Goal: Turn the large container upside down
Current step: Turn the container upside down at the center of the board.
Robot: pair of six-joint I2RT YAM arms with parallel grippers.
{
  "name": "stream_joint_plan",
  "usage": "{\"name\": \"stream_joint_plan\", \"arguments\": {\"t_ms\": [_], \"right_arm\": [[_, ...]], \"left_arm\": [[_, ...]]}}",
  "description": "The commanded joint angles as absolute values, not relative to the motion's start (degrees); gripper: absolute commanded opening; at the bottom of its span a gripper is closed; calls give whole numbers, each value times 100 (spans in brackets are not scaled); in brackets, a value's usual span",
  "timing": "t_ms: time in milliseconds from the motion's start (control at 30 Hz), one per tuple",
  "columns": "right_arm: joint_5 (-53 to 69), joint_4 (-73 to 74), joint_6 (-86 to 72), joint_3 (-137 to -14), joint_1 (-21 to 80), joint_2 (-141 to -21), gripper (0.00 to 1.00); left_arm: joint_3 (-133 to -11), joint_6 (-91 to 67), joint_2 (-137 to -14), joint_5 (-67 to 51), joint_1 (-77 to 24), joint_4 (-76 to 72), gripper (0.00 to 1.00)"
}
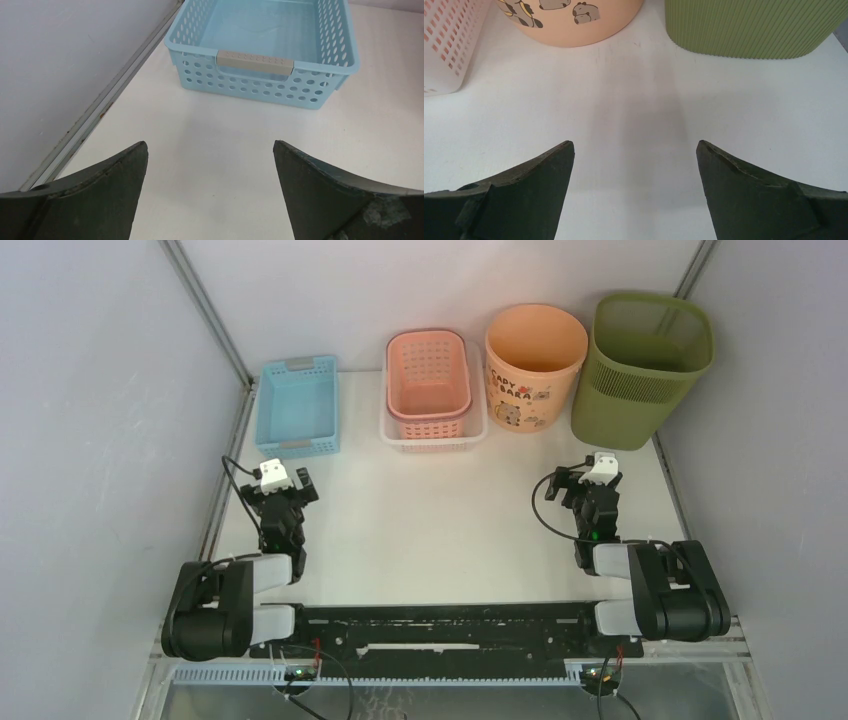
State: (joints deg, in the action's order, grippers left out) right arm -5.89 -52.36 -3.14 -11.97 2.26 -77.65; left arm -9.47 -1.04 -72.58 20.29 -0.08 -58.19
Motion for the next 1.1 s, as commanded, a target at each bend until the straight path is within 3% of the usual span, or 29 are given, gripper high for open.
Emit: {"name": "stream_joint_plan", "arguments": {"t_ms": [0, 467, 600, 733, 933, 1067], "right_arm": [[-591, -5361, -386, -1391, 222, -7708, 100], [-684, -5713, -116, -1169, 459, -7620, 100], [-632, -6189, 150, -737, 653, -7255, 100], [-568, -4696, 246, -1044, 931, -6310, 100], [150, -2677, -481, -1675, 1057, -4736, 100], [-418, -745, -1895, -2480, 1197, -3961, 100]], "left_arm": [[-1071, -88, -7199, 1951, 16, -6038, 100], [-1028, -93, -7153, 1974, 16, -6092, 100], [-840, -39, -6427, 1891, -11, -5893, 100], [-1072, -215, -5140, 1974, -114, -4441, 100], [-1277, -1436, -3662, 1757, -224, -3441, 100], [-2082, -2626, -3301, 1874, -339, -1758, 100]]}}
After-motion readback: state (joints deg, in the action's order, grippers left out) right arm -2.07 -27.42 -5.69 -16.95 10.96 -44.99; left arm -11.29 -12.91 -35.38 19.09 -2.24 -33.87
